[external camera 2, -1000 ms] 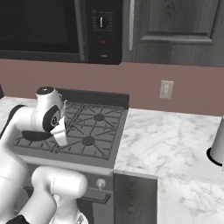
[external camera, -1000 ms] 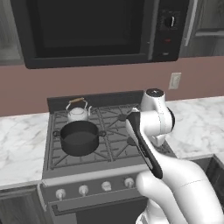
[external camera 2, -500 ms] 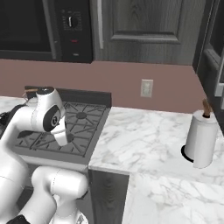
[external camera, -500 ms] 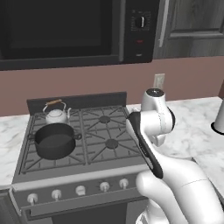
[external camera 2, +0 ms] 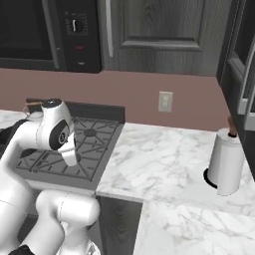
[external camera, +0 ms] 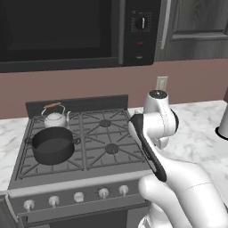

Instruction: Pick the kettle from the cabinet and place it on a stove burner. Then pick the pot from the counter and place it on another stove burner. Finally, turn both burners on.

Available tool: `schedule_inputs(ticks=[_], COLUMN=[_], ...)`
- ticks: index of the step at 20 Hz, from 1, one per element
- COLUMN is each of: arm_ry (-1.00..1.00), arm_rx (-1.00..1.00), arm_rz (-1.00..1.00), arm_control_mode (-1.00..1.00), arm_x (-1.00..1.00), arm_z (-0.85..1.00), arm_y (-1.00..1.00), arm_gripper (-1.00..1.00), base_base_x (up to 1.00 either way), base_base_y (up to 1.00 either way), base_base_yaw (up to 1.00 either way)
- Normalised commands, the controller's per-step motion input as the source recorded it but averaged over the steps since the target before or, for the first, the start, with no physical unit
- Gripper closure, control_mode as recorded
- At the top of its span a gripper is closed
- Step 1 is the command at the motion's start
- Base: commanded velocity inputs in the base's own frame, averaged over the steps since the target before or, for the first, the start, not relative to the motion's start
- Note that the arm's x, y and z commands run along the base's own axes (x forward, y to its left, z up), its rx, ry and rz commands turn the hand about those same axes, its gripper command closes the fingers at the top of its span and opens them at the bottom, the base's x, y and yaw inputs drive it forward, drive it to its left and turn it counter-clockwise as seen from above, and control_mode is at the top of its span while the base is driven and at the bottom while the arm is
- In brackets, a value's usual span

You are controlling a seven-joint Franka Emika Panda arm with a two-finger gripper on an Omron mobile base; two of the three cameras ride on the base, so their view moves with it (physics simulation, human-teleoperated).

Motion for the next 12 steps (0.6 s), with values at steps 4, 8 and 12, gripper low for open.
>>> schedule_inputs(ticks=[4,8,12], arm_ry=[0.0,-0.03,0.0], arm_rx=[0.0,0.0,0.0], arm_rz=[0.0,0.01,0.0], arm_control_mode=[1.0,-1.0,-1.0], arm_x=[0.0,0.0,0.0], arm_z=[0.0,0.0,0.0], arm_y=[0.0,-0.05,0.0], arm_gripper=[-1.0,-1.0,-1.0], base_base_x=[0.15,0.02,0.0], base_base_y=[-0.15,-0.05,0.0], base_base_yaw=[0.04,0.01,0.0])
